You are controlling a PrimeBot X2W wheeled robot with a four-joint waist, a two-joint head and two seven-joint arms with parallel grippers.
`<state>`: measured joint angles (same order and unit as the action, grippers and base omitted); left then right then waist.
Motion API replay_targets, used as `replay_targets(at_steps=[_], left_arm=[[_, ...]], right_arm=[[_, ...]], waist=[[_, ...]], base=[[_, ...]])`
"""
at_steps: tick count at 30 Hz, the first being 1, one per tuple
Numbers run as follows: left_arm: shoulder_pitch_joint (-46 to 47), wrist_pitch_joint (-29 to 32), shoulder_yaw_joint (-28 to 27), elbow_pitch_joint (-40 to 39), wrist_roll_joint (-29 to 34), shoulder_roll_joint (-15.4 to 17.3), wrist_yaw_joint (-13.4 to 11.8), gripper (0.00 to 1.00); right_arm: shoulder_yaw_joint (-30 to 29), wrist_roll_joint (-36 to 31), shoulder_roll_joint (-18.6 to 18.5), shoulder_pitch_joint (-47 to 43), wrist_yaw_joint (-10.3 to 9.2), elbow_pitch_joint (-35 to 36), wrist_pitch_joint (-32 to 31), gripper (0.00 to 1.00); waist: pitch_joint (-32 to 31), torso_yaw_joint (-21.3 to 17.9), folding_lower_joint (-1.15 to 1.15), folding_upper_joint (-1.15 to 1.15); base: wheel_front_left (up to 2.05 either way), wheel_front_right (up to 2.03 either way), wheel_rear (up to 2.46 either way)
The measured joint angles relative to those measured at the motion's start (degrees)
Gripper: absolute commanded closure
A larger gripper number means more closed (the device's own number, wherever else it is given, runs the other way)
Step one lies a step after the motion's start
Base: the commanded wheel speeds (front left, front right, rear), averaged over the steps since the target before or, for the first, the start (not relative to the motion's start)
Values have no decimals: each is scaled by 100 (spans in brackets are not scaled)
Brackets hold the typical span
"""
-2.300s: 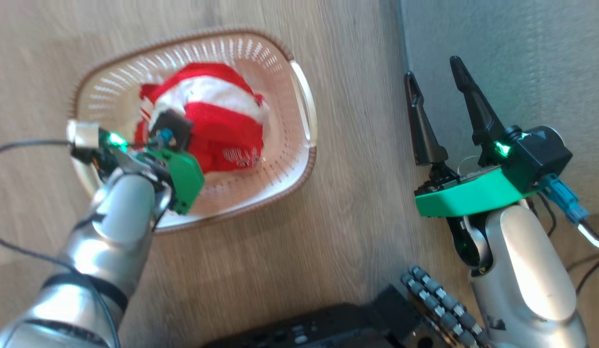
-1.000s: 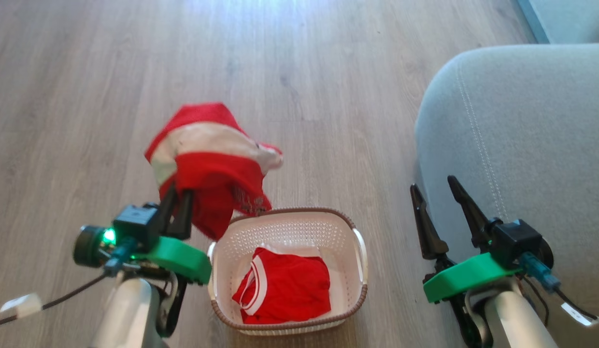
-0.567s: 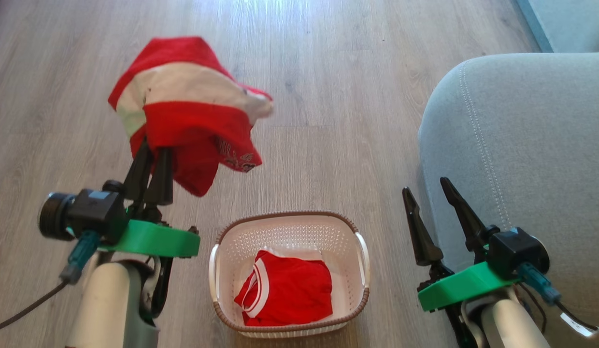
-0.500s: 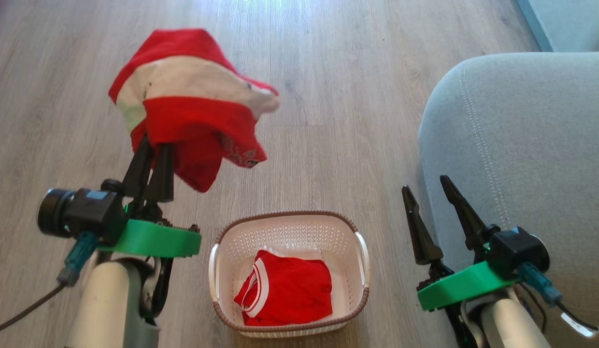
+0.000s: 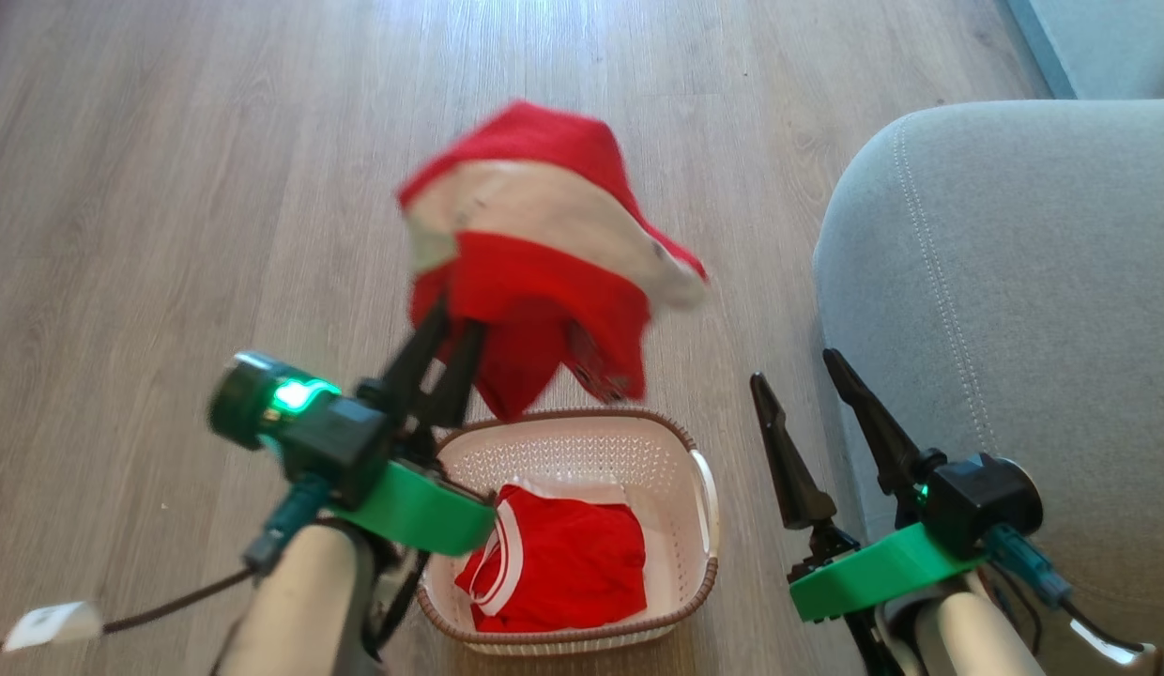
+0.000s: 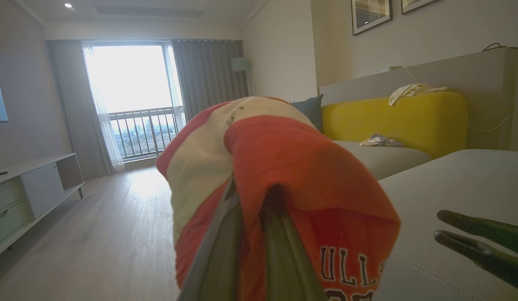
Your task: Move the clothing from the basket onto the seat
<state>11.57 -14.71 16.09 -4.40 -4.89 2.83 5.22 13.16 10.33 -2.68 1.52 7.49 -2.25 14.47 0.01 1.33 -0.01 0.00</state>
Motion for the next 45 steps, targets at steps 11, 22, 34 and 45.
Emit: replay_targets(at_steps=[11, 22, 34, 45], left_arm=[[-2, 0, 278, 402, -9, 2, 40, 100], [-1, 0, 235, 549, -9, 2, 7, 100], [2, 0, 669, 716, -68, 4, 14, 100], [10, 0, 1193, 735, -118, 10, 7, 100]], right_arm=[[266, 77, -1, 0, 0, 9, -1, 0], [937, 16, -100, 12, 0, 220, 0, 0], [1399, -231, -149, 404, 1, 12, -1, 0], [1152, -764, -116, 701, 1, -513, -1, 0]], waist=[[-13, -52, 0, 0], [30, -81, 1, 0], [54, 20, 1, 0], [41, 148, 1, 0]], base=[[0, 0, 0], [0, 0, 0], [0, 0, 0], [0, 0, 0]])
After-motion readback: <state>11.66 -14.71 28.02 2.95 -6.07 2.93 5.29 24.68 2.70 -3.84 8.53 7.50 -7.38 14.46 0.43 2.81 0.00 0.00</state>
